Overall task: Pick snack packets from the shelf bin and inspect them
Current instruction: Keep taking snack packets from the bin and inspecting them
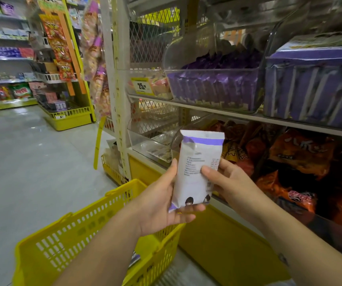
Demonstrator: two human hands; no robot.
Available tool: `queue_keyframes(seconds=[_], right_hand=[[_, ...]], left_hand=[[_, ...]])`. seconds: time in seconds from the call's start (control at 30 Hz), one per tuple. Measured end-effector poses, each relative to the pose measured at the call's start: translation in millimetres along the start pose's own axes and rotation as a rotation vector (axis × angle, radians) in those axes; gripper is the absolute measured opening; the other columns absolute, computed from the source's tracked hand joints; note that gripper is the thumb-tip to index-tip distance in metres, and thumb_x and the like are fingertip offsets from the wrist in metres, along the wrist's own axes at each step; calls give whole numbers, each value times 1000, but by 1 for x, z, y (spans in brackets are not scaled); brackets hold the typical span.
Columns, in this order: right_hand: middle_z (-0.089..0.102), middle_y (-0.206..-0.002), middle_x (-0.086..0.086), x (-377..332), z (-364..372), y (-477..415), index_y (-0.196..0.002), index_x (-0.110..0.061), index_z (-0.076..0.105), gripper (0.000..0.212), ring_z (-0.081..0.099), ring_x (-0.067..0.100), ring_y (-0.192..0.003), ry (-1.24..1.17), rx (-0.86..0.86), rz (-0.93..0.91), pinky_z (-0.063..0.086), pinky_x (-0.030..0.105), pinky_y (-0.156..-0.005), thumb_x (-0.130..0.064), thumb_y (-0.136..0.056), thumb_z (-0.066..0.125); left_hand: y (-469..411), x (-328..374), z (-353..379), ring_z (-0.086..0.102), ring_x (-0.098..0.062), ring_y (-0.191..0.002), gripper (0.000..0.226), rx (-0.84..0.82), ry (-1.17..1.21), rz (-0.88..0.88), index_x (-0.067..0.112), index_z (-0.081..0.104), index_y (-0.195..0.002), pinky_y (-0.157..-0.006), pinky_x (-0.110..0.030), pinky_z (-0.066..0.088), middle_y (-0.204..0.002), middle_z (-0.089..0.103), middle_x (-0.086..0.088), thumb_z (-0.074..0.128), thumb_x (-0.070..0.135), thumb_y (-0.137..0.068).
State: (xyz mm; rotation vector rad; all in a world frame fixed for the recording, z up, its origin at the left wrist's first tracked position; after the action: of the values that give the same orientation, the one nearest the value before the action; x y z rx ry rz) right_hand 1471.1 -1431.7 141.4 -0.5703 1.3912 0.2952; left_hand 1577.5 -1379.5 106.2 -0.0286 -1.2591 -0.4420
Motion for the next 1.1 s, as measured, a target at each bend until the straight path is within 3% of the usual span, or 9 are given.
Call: queue_keyframes(seconds=[0.07,0.13,0.2,0.27,0.4,0.57,0.77,0.97,1.1], right_hand=[[73,-109,9,1,-3,1,-118,-6,60,40,71,21,-94,7,103,16,58,25,-71,-25,-83,66],[74,-104,12,2,-8,2,-113,-5,61,32,72,22,-88,45,209,32,60,31,-72,-21,-85,67],[74,-102,7,-1,-11,4,-109,-12,61,27,72,21,-89,138,258,9,60,38,-78,-24,-86,67],[74,-103,5,-7,-8,4,-110,-15,62,22,72,18,-91,113,235,-33,60,35,-78,-25,-91,59],[72,-111,2,-16,1,5,-117,-19,62,24,69,18,-100,127,140,-103,58,37,-85,-21,-97,50],[69,-116,-2,-17,14,8,-119,-32,58,28,66,18,-108,210,29,-154,53,47,-94,-30,-91,54],[65,-123,-6,-16,19,9,-133,-31,51,44,62,14,-115,240,-47,-144,52,43,-96,-35,-89,54],[65,-125,4,-15,23,9,-133,-23,51,41,62,24,-115,192,-116,-103,52,43,-97,-28,-92,50],[64,-127,-2,-12,27,11,-130,-29,54,40,61,18,-116,184,-169,-89,52,31,-93,-31,-91,51]], left_hand=[[-1,-1,4,66,-19,-110,63,-30,-93,15,41,59,-126,-89,-42,52,-124,68,0,30,76,-83],[-5,3,0,67,-16,-109,47,87,-177,102,38,60,-121,-96,-44,49,-118,71,3,44,64,-86],[-6,12,-9,70,-16,-102,27,264,-242,246,31,59,-120,-95,-42,52,-109,74,4,53,40,-95],[-4,20,-15,71,-9,-97,22,386,-314,371,42,55,-115,-89,-35,56,-102,74,14,53,29,-98],[2,31,-8,67,2,-96,41,412,-463,526,62,41,-115,-74,-18,55,-103,67,30,50,25,-100],[0,30,-2,65,-1,-100,37,399,-514,513,74,53,-97,-74,-18,55,-120,60,9,57,41,-80],[-5,25,-7,68,-2,-94,80,404,-648,470,46,39,-141,-75,-31,60,-113,62,26,59,24,-67],[2,34,-25,73,-15,-80,46,567,-561,478,42,60,-113,-76,-50,59,-92,73,8,59,39,-68],[8,39,-30,73,-13,-76,31,631,-525,505,29,64,-98,-75,-45,59,-81,76,8,56,42,-72]])
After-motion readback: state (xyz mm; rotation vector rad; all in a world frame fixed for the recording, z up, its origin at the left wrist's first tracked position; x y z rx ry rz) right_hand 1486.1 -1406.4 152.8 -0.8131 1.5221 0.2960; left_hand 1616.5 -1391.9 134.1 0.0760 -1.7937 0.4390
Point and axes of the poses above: each hand's wrist, its own y-axis away from the middle knuckle, its own z-axis out of the palm, x = y × z, the point moved 8 cm from there along -y, towards the middle knuckle
